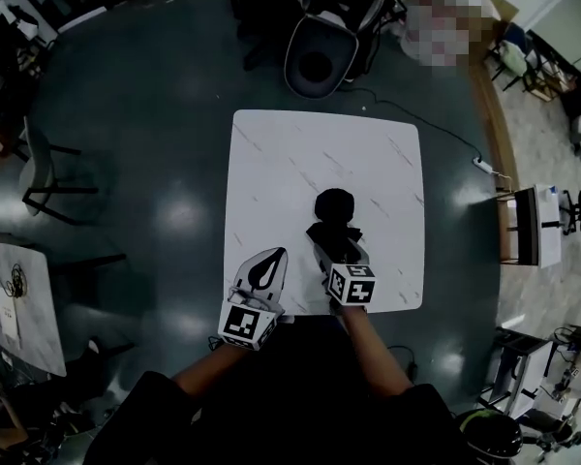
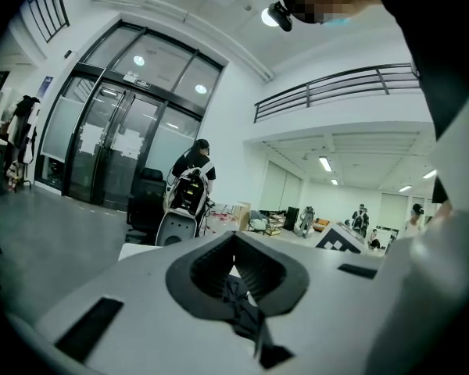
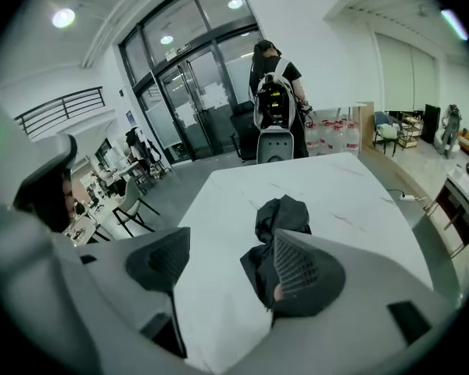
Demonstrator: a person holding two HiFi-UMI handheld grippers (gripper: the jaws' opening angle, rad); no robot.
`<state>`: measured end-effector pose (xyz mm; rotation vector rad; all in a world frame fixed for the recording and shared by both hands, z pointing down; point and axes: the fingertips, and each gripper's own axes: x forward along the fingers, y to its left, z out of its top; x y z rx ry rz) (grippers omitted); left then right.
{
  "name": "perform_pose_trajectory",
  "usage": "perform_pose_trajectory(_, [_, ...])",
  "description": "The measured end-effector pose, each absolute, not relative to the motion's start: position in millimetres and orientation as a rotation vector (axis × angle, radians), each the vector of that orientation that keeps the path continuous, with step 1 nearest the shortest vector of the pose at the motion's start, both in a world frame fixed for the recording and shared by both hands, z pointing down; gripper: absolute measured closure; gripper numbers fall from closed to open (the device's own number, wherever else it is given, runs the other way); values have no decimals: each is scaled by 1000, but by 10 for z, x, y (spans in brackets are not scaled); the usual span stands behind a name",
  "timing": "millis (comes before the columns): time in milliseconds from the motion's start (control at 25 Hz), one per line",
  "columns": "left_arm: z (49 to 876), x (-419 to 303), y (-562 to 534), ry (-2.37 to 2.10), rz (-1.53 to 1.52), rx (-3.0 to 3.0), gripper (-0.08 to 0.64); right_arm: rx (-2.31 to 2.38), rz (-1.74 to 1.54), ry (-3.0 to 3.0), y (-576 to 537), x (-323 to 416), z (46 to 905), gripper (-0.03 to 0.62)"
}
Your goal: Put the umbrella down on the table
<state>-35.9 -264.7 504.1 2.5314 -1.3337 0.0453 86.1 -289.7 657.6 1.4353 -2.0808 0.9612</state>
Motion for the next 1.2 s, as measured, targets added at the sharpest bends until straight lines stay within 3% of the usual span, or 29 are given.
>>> perform_pose_trajectory(720, [4770, -687, -1632, -1147, -82, 2594, 552, 1630, 761, -2151, -1666, 247, 5560, 244])
perform_pose_trajectory(1200, [4498, -549, -1182, -1151, -114, 2693, 553, 1723, 575, -2285, -1180, 377, 4963, 244])
